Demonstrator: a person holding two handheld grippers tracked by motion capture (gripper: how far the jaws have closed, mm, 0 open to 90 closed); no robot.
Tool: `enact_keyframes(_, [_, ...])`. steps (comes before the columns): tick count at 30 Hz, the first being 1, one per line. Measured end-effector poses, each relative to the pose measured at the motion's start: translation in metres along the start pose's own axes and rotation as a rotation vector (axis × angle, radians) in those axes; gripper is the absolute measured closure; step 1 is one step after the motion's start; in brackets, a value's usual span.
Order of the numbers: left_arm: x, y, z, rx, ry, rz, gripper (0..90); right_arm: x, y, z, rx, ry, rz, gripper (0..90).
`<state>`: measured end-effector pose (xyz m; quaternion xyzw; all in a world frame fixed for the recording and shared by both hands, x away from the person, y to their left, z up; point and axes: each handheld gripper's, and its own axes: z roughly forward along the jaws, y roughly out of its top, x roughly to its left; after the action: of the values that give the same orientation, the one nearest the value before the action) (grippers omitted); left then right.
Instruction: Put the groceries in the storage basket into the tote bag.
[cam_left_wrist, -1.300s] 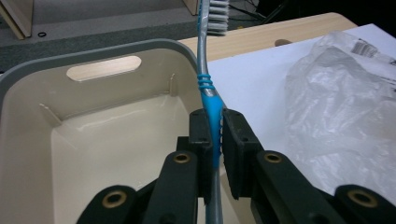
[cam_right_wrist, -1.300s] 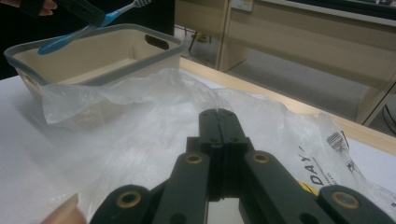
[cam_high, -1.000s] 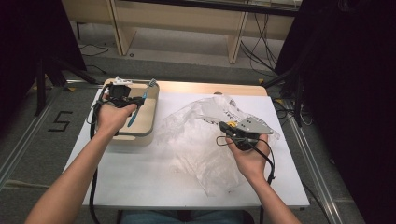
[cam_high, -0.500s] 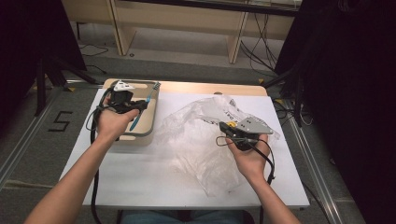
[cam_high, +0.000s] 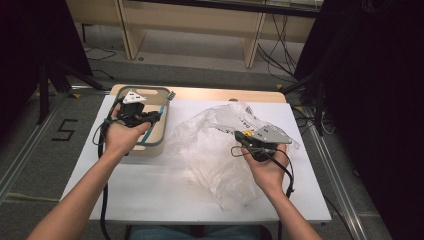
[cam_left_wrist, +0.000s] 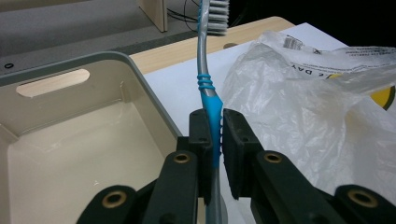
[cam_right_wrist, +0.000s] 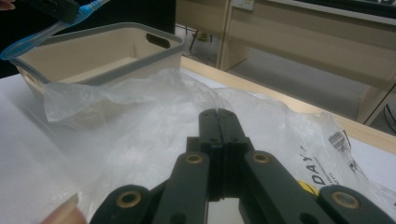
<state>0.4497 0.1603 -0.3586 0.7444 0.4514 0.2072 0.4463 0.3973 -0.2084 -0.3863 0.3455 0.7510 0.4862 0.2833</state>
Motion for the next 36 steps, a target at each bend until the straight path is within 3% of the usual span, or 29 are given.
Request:
enact_keyframes(13, [-0.017,-0.006,-0.005,-0.02,-0.048,0.03,82.0,0.0,0.0,0.0,0.0,0.003,-0.004,90.0])
enact_keyframes(36, [-0.037,-0.016,-0.006,-0.005,-0.099,0.088,81.9,0.001,0.0,0.001,0.0,0.003,-0.002,90.0])
